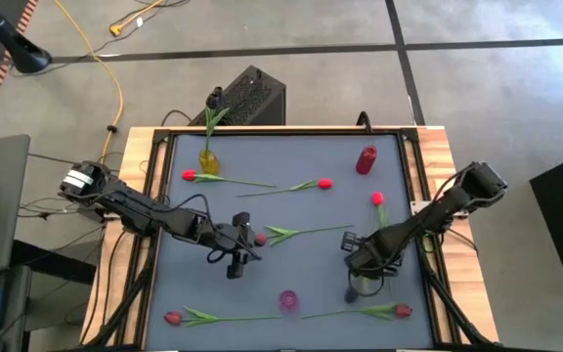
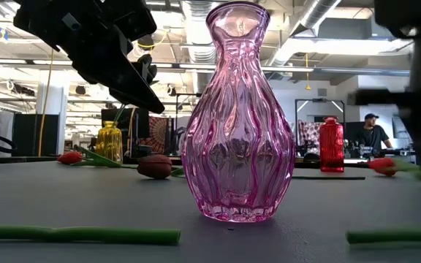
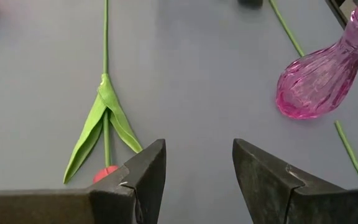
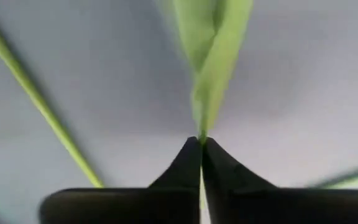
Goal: Sort flowers into vase by color
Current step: Put the black flower into the yellow vase
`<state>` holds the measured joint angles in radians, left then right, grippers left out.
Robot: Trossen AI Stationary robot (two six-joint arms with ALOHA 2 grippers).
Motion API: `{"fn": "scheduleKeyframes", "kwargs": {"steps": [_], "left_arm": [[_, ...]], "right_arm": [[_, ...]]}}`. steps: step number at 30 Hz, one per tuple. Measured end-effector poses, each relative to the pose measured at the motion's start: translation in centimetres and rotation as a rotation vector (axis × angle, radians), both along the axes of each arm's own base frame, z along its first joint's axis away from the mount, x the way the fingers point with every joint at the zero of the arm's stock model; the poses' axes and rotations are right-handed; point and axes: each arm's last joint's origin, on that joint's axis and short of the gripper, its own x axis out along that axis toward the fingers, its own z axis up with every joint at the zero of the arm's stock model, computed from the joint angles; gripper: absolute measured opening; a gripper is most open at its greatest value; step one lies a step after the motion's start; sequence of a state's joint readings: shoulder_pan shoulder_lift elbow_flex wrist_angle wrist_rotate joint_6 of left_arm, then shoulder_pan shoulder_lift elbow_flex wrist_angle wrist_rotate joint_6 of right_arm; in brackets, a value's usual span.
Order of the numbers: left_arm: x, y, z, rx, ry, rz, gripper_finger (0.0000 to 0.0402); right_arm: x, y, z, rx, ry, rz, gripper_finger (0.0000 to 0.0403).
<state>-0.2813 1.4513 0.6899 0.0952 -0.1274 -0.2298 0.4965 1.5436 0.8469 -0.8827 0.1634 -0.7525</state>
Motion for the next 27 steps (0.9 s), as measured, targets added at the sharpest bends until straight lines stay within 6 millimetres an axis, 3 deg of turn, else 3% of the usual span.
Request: {"fn": "scheduleKeyframes", "kwargs": {"steps": [7,11,20,23,27], "left_arm": [[0.0,0.0,0.0,-0.002,-0.001,0.001,0.0173],[0.0,0.0,0.0,-0.003,-0.002,0.001,0.0173],[0.4,-0.3,0.7,-0.002,-0.053,-0.066,0.0173],[1.1,-0.5,2.0,0.034,-0.106,-0.095,0.0173],[2.2,-0.8,4.1,0.082,-0.234,-0.131,0.0173]], "right_arm": [[2.9,0.5,3.5,0.058,-0.148,-0.053,0.0038],[4.5,0.4,5.7,0.119,-0.221,-0.092,0.0022],[6.7,-2.5,11.9,0.709,-0.471,-0.276,0.0017],[7.3,-4.1,14.1,0.856,-0.612,-0.422,0.0017],[8.4,-5.9,15.5,1.016,-0.706,-0.489,0.0017]]}}
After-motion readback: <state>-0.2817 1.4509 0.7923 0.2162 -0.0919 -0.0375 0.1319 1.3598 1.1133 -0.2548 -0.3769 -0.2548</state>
